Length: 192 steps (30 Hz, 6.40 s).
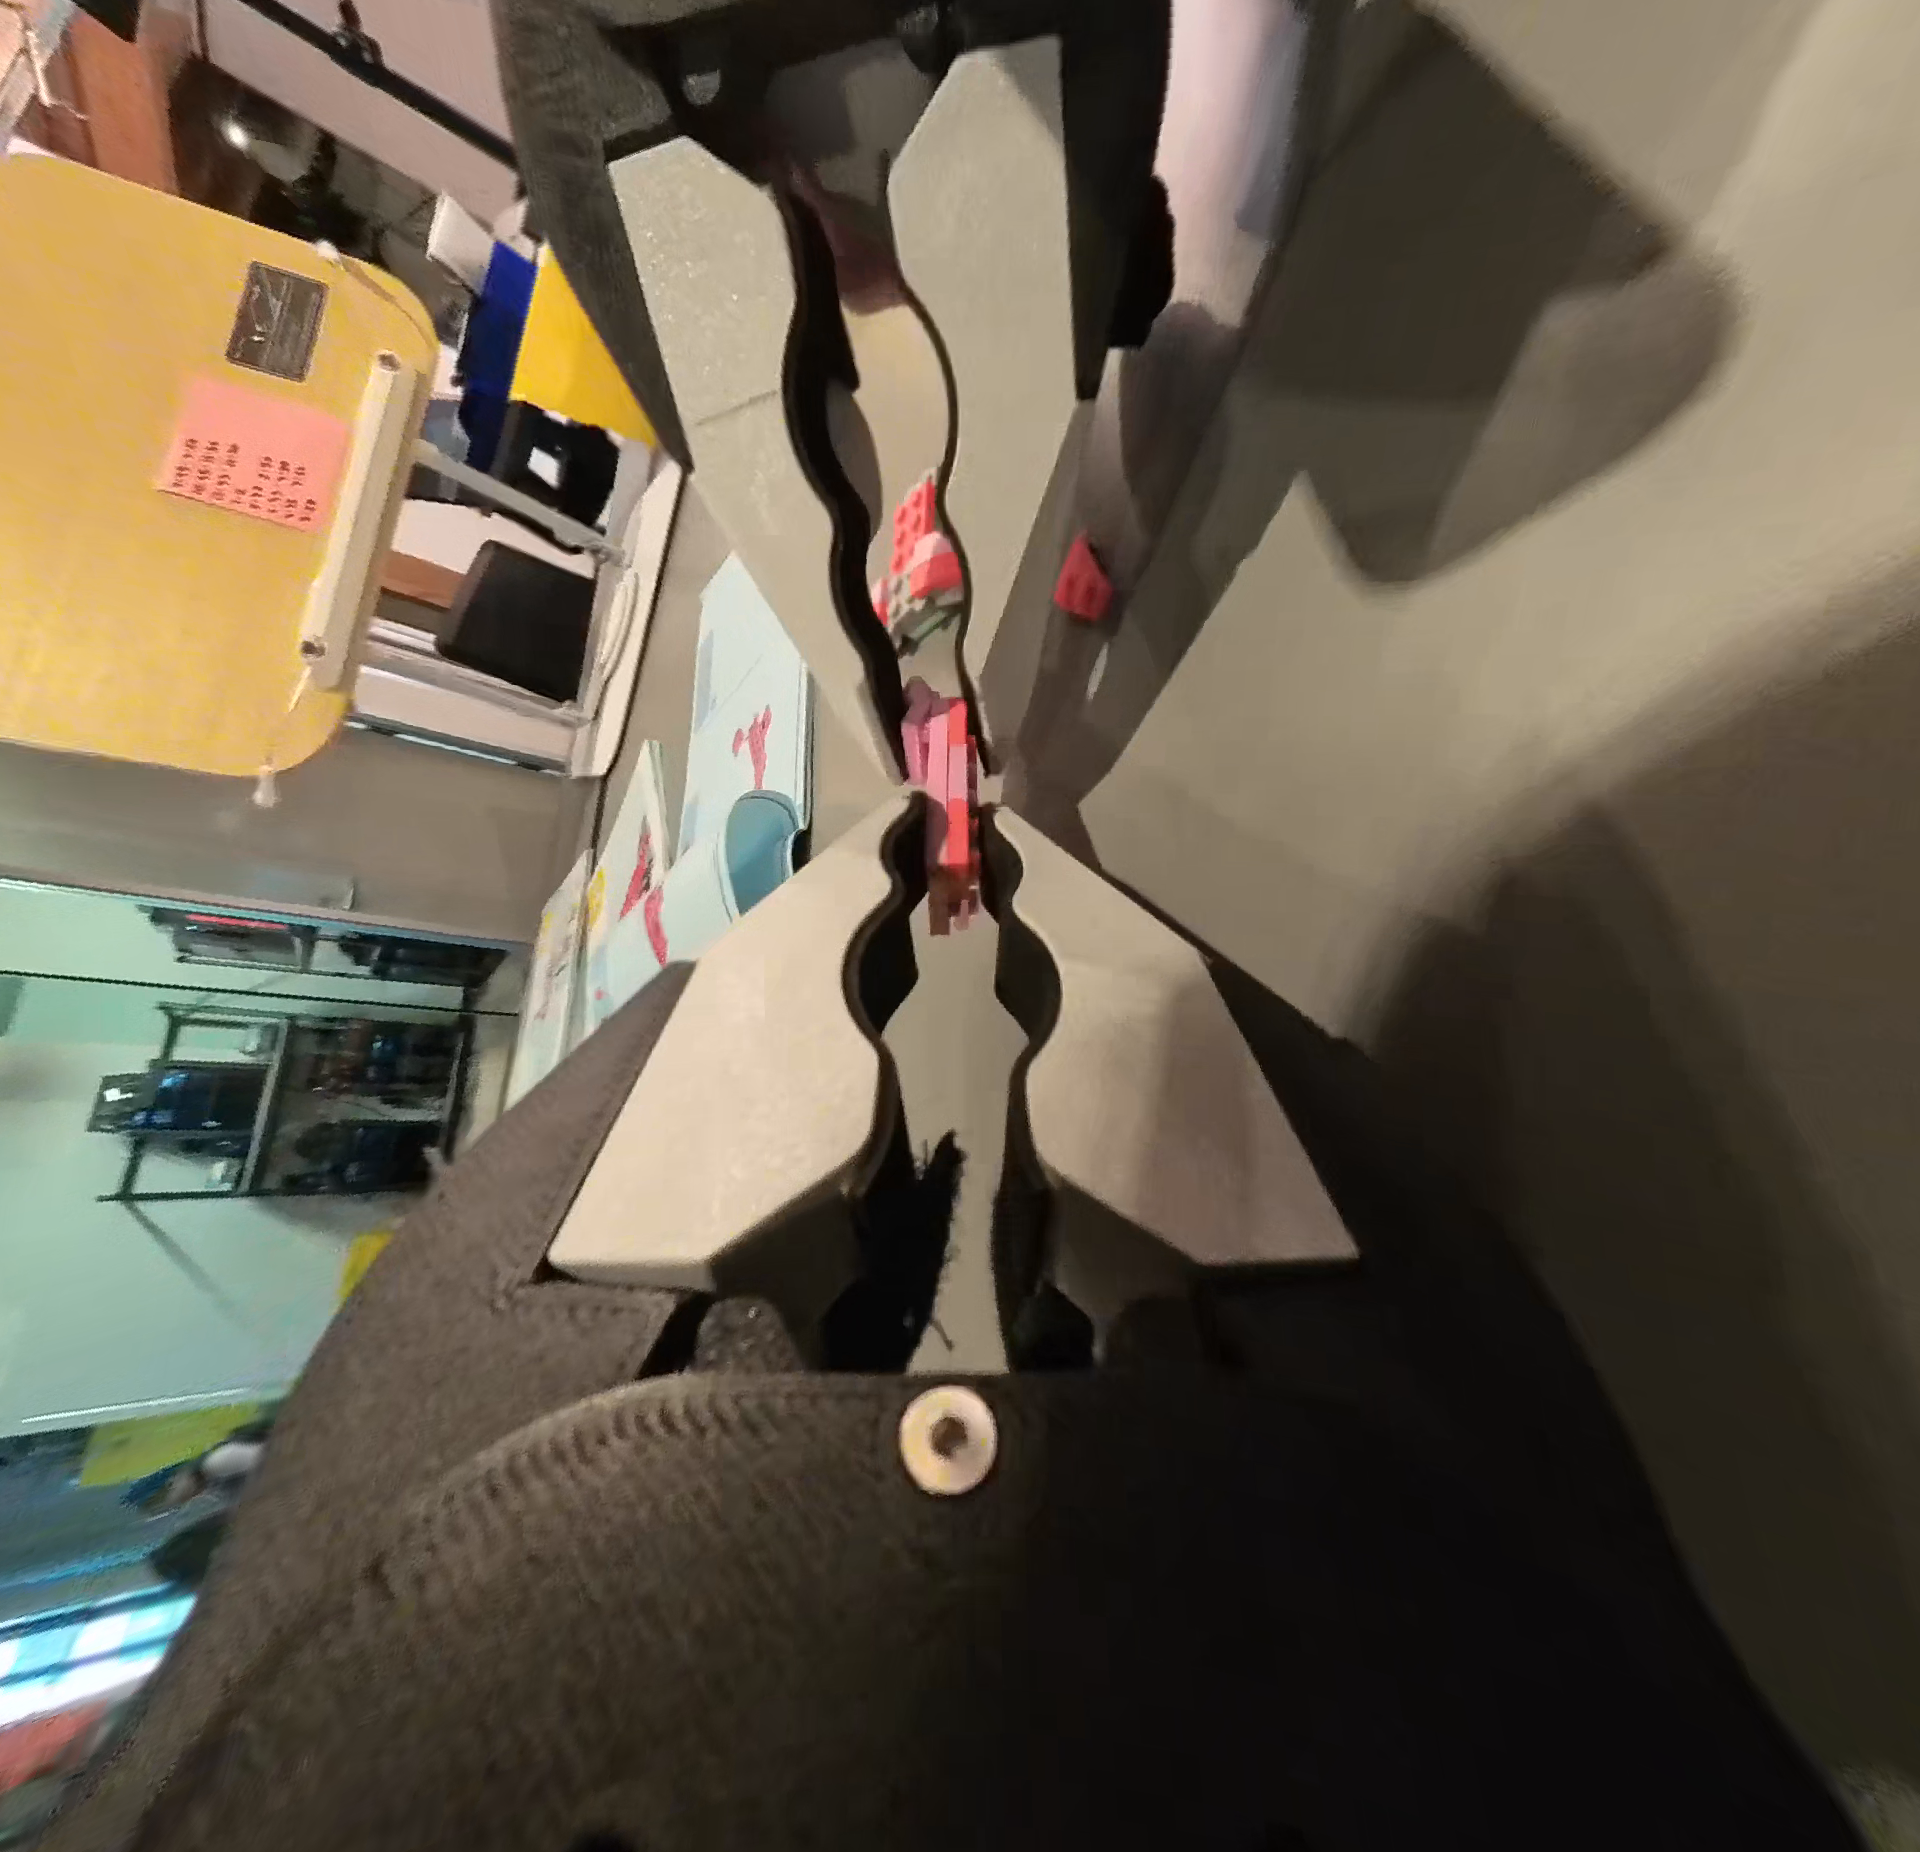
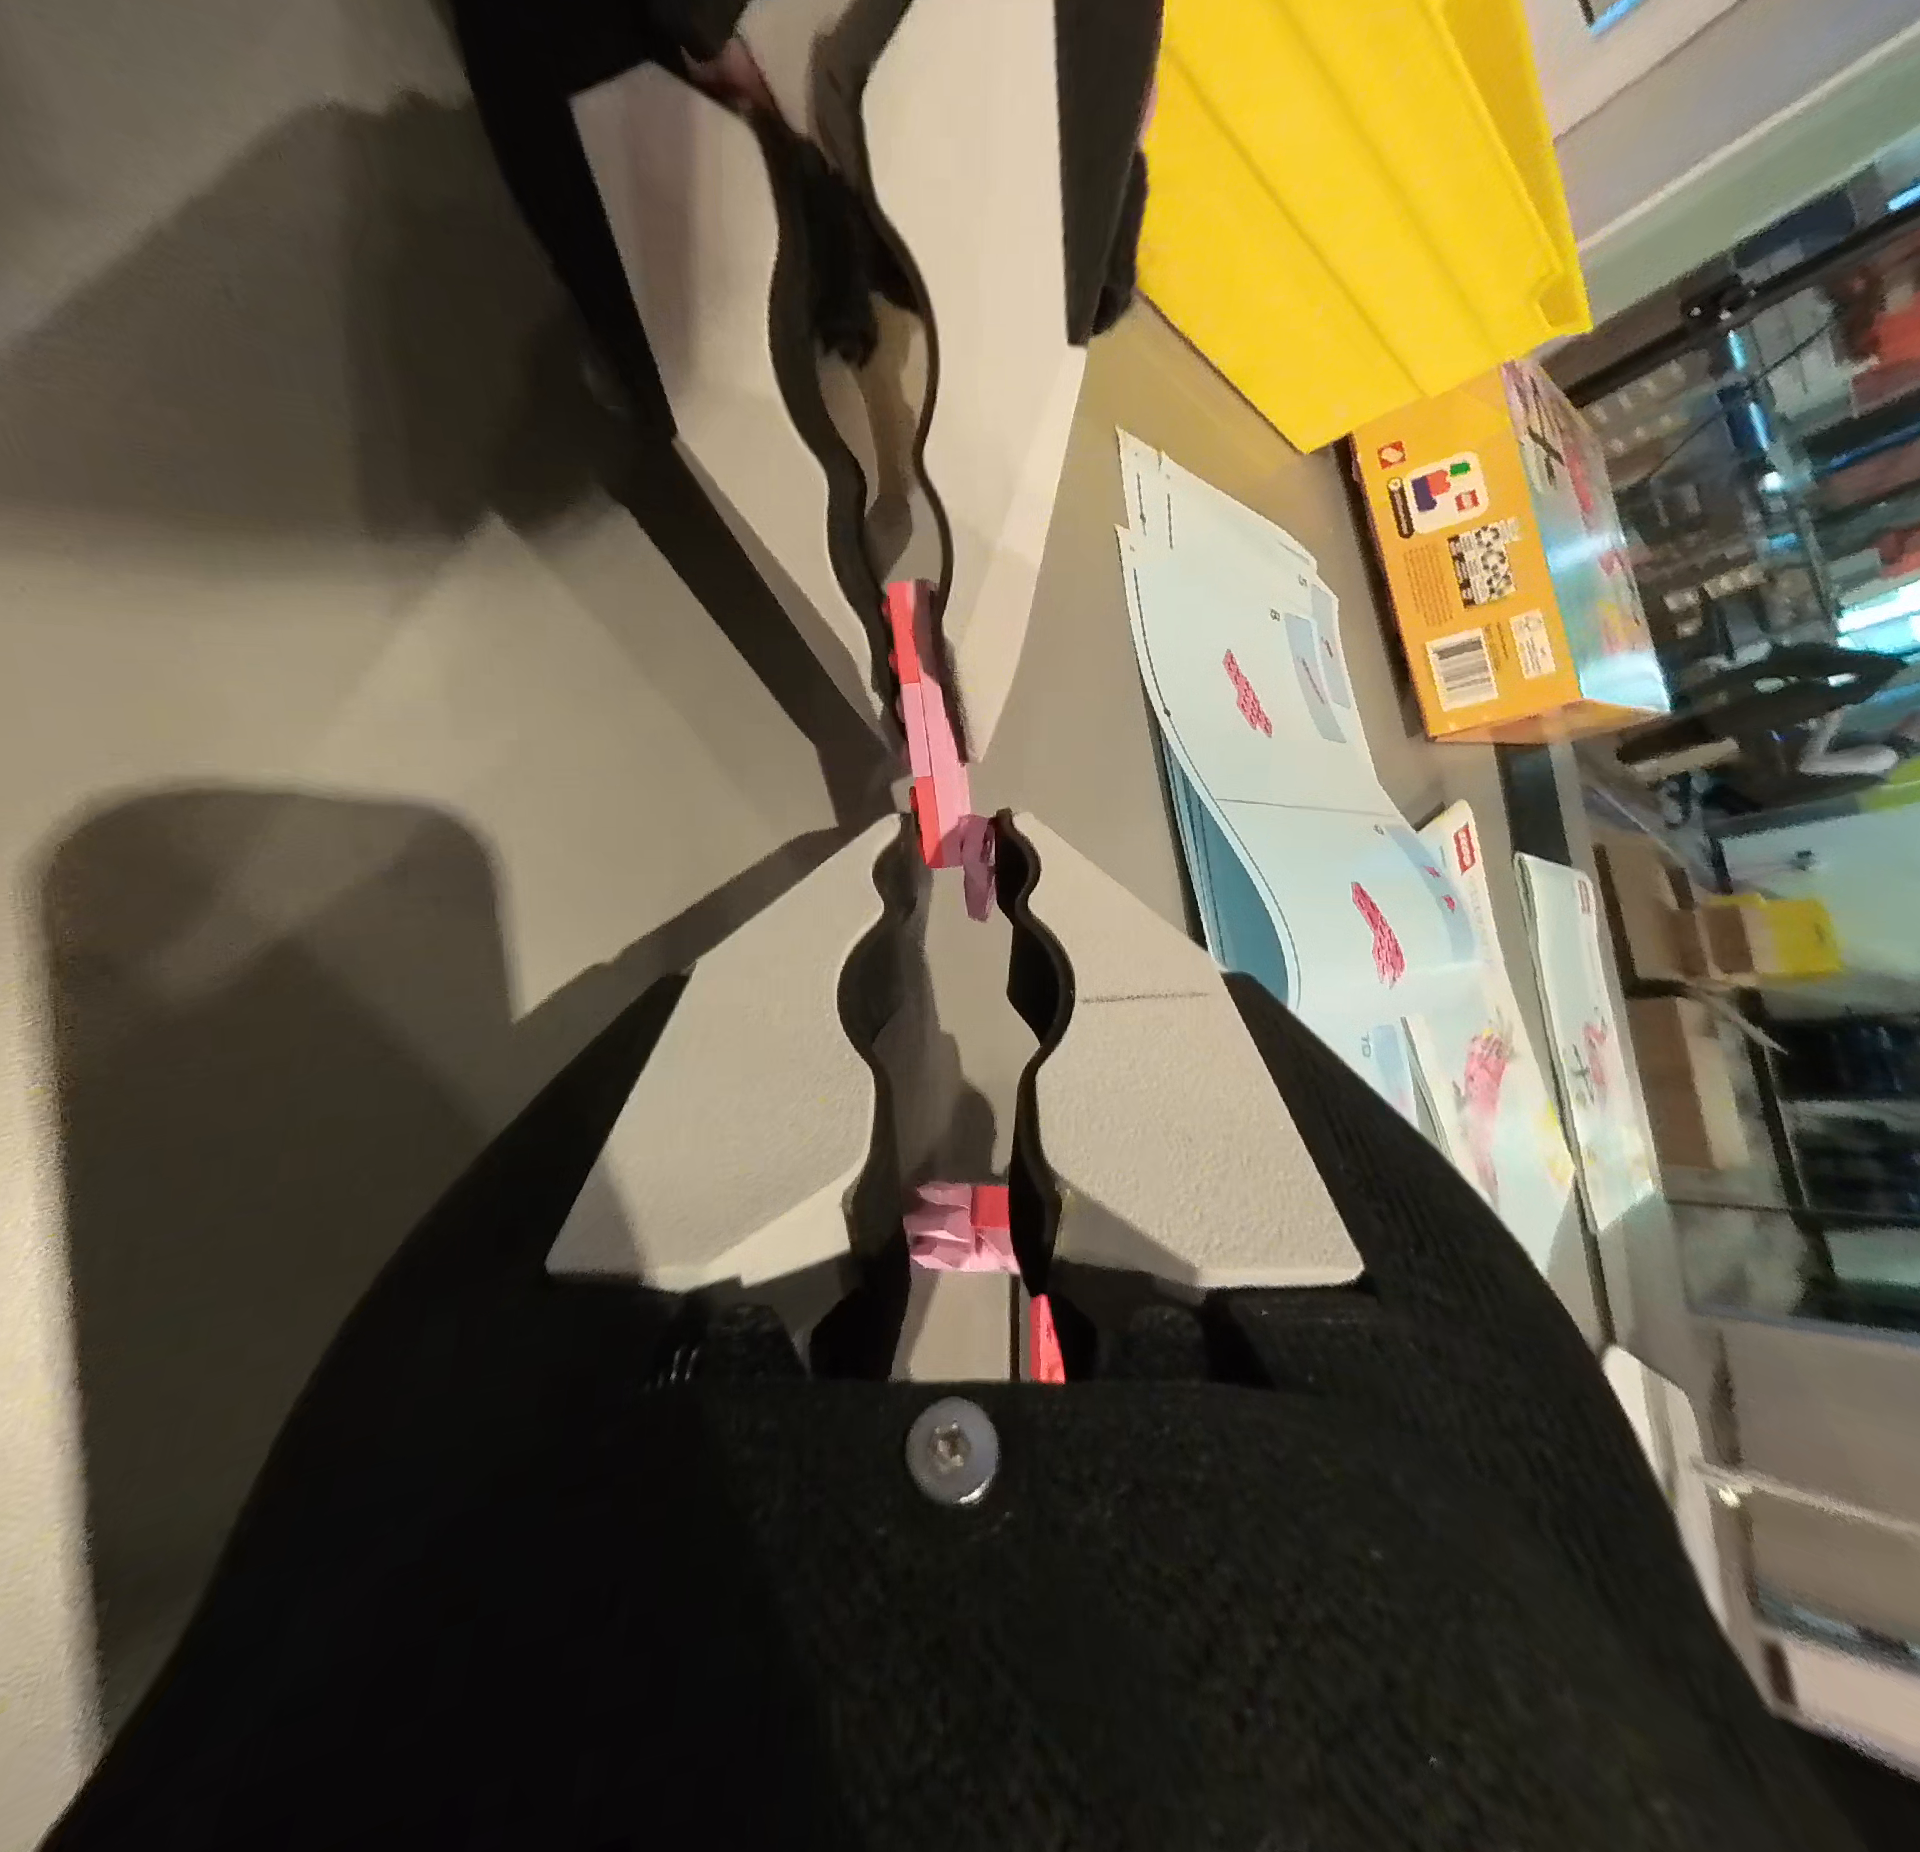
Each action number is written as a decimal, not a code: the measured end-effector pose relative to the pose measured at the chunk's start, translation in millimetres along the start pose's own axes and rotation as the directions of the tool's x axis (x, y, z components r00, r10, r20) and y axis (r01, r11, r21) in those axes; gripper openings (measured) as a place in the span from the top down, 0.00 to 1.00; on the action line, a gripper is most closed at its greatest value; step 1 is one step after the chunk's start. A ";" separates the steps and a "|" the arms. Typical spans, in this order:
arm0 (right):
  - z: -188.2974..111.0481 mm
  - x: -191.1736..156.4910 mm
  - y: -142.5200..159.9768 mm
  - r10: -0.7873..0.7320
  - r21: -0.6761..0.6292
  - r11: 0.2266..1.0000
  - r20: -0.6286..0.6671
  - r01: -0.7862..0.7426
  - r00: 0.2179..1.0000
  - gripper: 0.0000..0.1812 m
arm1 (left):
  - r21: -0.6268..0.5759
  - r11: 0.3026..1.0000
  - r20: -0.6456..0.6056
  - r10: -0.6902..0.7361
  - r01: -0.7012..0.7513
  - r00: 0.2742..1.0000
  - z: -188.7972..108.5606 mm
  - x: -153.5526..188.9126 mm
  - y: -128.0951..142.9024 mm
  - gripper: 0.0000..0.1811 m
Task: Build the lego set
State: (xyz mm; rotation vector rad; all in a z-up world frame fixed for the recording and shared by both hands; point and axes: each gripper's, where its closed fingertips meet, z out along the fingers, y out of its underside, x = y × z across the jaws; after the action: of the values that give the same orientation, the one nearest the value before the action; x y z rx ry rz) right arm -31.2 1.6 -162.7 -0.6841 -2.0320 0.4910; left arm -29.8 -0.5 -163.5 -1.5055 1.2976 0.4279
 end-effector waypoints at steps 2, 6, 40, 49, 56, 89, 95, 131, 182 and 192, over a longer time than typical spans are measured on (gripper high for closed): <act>-2.2 -0.4 -3.0 0.015 0.047 0.999 0.017 -0.016 1.000 0.93 | 0.032 0.998 -0.021 -0.047 0.048 0.999 -1.4 -0.4 -2.4 0.96; -5.3 -2.4 -6.2 0.043 0.115 0.992 0.056 -0.050 0.997 0.93 | 0.073 0.991 -0.065 -0.107 0.112 0.992 -2.4 0.6 -6.1 0.96; -3.2 -8.9 -7.4 0.207 0.067 0.972 0.192 -0.223 0.959 0.93 | 0.091 0.919 -0.278 -0.347 0.384 0.896 -6.2 6.6 -7.2 0.96; -2.5 -11.9 -6.3 0.205 0.061 0.973 0.212 -0.222 0.955 0.93 | 0.086 0.925 -0.289 -0.331 0.369 0.898 -6.6 9.9 -7.3 0.96; -2.6 -12.8 -7.1 0.208 0.074 0.971 0.220 -0.229 0.953 0.93 | 0.094 0.934 -0.280 -0.309 0.346 0.909 -7.6 11.1 -8.0 0.96; -5.9 -13.2 -7.5 0.035 0.097 0.994 0.115 -0.046 0.993 0.94 | 0.130 0.962 -0.219 -0.206 0.238 0.954 -9.4 13.7 -12.6 0.96; -9.0 -18.1 -9.0 -0.113 0.110 0.988 0.082 0.104 0.990 0.94 | 0.137 0.973 -0.216 -0.156 0.188 0.964 -10.7 17.5 -16.5 0.96; -1.3 -11.7 -4.7 0.101 0.084 0.990 0.113 -0.111 0.988 0.94 | 0.073 0.980 -0.170 -0.168 0.182 0.971 -5.2 11.9 -8.2 0.96; 5.1 4.3 -5.8 0.165 0.078 0.983 -0.016 -0.163 0.986 0.94 | -0.009 1.000 0.015 0.015 -0.015 1.000 -11.2 -5.8 -5.2 0.96; 7.7 -2.2 0.1 -0.252 -0.052 0.968 -0.119 0.247 0.960 0.94 | -0.014 1.000 -0.026 0.028 -0.028 0.999 -8.7 2.7 -4.5 0.96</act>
State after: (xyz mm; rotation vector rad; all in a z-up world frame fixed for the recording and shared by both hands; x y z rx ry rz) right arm -36.8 -0.3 -168.1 -0.4582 -1.9775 0.2577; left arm -28.0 -10.0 -160.2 -1.5109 1.3394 0.4385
